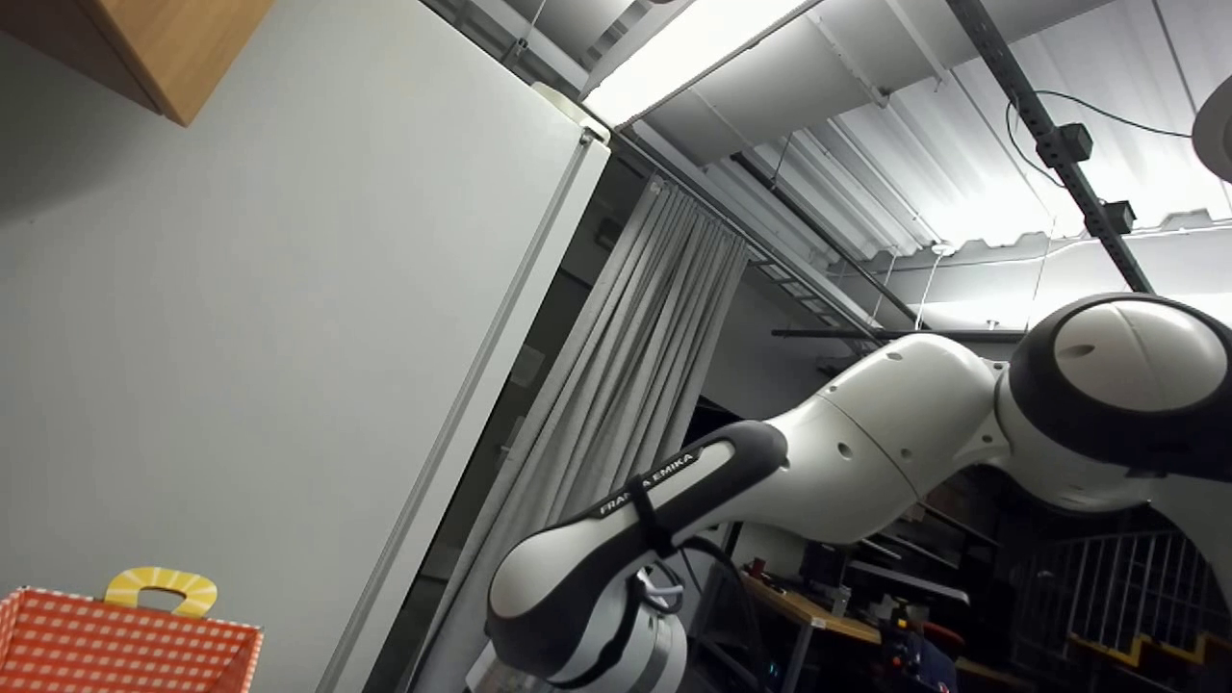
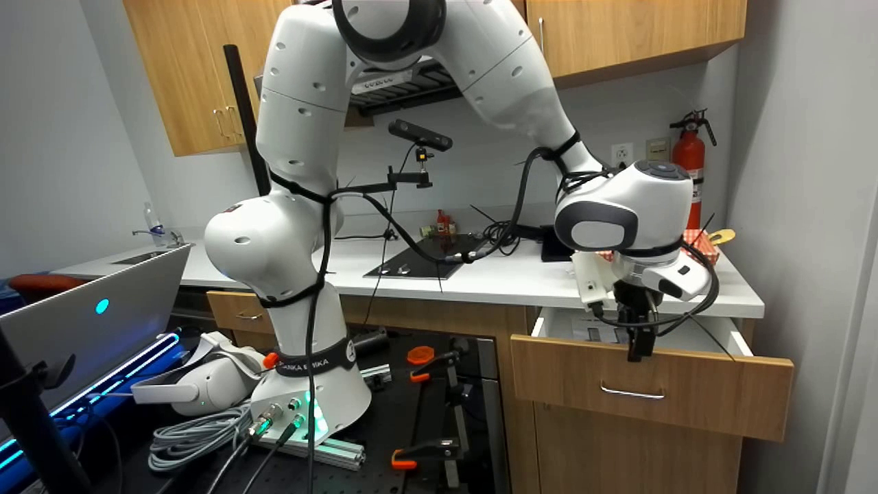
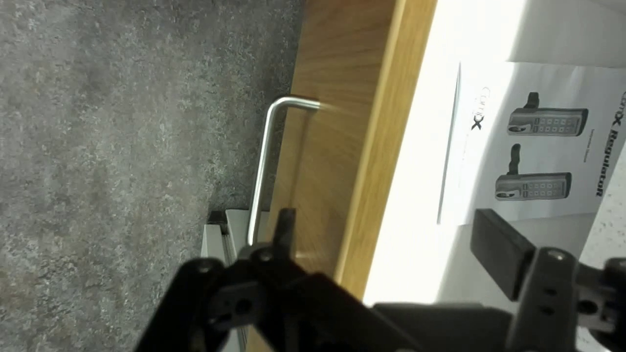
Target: Close, open, and close the drawer
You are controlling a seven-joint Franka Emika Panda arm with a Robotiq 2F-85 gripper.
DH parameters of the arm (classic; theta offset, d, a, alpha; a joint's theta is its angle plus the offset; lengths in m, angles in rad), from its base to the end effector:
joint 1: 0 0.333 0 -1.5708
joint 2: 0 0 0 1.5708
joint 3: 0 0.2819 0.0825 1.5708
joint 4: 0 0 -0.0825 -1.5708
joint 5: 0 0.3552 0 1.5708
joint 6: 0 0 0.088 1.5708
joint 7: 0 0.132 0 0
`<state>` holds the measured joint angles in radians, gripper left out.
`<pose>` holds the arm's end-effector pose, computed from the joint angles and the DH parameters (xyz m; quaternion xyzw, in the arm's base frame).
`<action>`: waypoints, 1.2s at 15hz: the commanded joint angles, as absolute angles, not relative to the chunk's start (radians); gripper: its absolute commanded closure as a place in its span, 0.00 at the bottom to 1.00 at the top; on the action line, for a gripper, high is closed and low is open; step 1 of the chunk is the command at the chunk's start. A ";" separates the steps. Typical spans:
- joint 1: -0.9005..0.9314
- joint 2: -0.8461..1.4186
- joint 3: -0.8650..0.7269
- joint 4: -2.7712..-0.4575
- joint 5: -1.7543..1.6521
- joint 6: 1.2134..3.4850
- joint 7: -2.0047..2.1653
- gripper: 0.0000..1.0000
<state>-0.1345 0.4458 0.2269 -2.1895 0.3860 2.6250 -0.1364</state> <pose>0.5259 0.0506 0.1536 -0.9877 0.0648 0.0036 0.1425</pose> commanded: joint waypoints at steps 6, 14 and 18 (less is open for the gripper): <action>-0.114 0.389 0.202 -2.151 0.375 2.528 -0.179 0.00; -0.094 0.394 0.213 -2.086 0.398 2.579 -0.178 0.37; -0.082 0.416 0.225 -2.092 0.429 2.602 -0.173 0.70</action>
